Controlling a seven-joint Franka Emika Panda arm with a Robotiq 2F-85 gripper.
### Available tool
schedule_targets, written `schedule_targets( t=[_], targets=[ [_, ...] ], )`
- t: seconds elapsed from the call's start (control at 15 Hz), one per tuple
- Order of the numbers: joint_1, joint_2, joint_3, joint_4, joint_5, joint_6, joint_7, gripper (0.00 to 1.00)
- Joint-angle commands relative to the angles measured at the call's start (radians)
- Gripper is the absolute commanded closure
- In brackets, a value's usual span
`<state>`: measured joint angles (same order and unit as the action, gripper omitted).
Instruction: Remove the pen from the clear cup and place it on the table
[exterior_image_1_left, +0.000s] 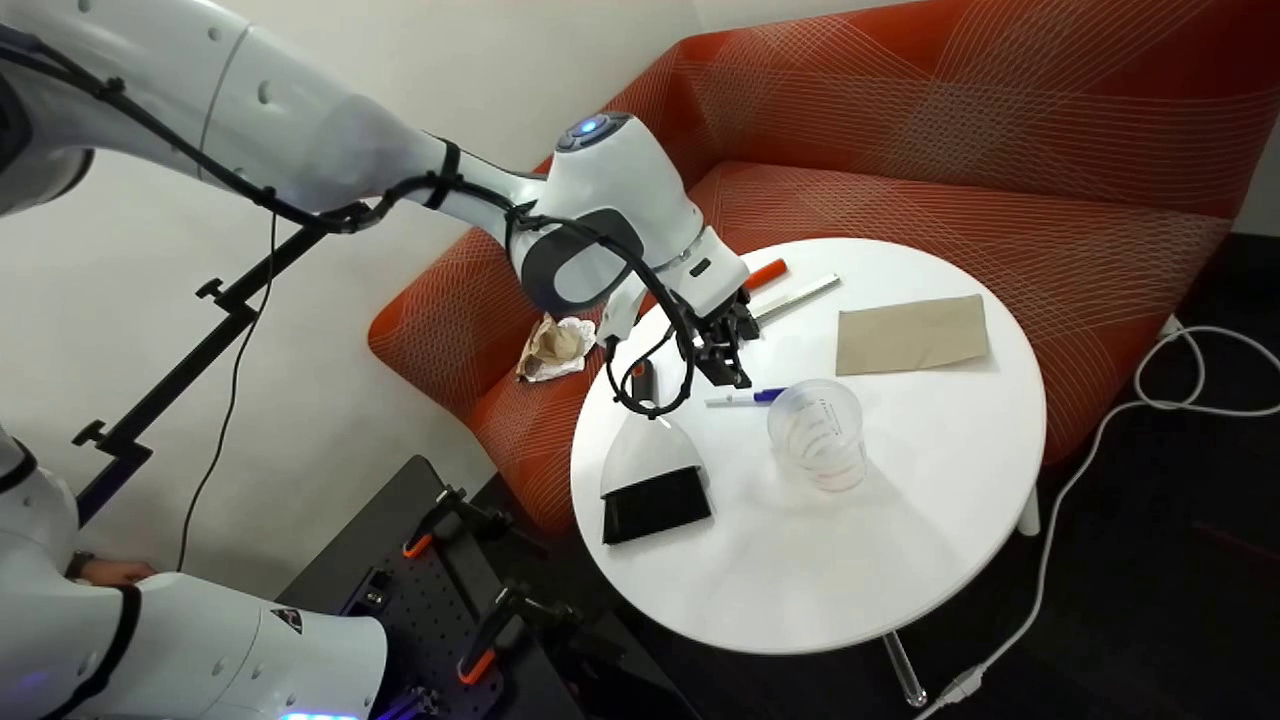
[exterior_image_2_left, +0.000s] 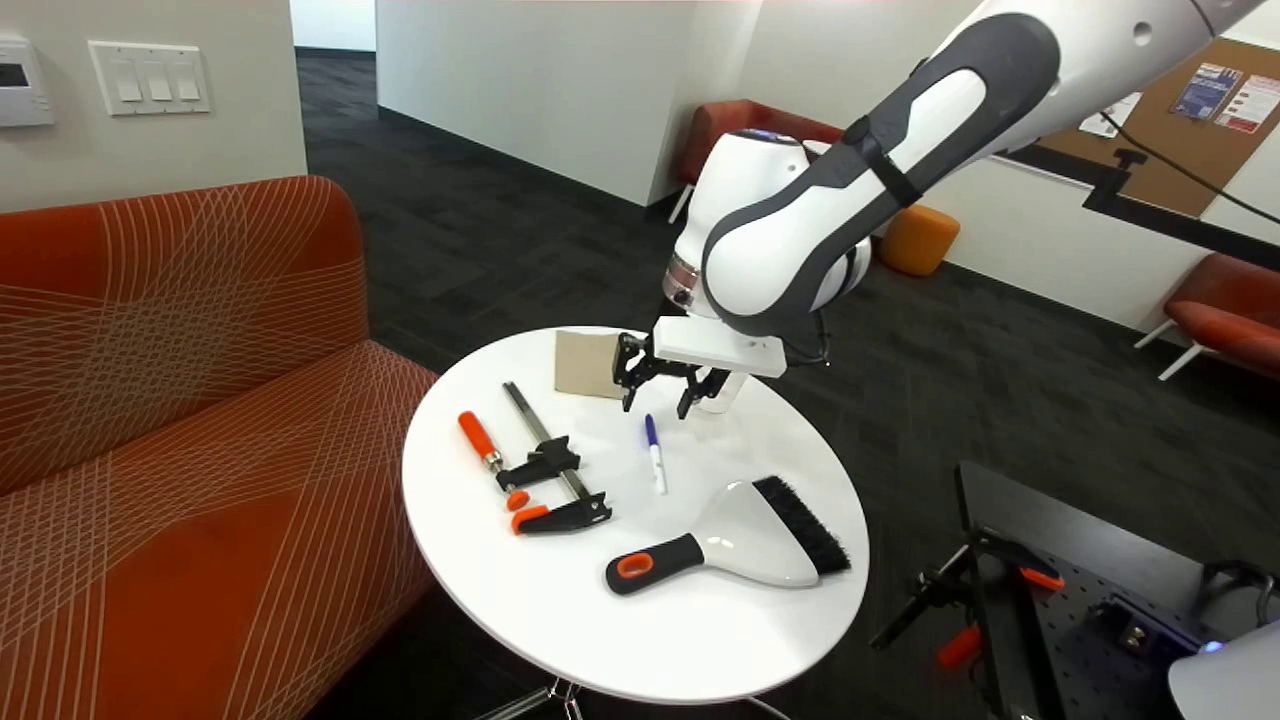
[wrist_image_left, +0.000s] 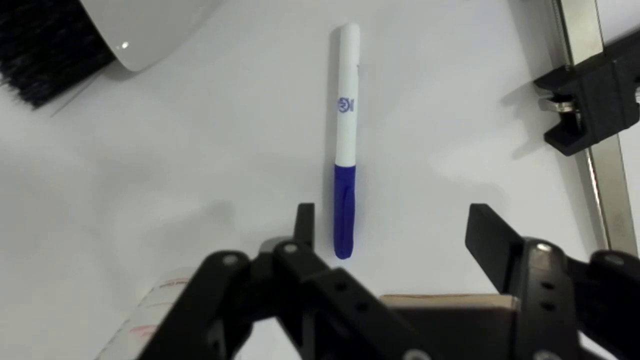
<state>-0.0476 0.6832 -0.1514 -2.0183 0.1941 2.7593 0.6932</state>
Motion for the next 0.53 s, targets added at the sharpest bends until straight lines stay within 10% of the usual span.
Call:
schedule_targets(
  t=[0.0, 0.47],
  targets=[
    [0.006, -0.004, -0.006, 0.019, 0.022, -0.028, -0.026, 0.00],
    [0.015, 0.002, -0.014, 0.014, 0.021, -0.004, -0.015, 0.00]
  ],
)
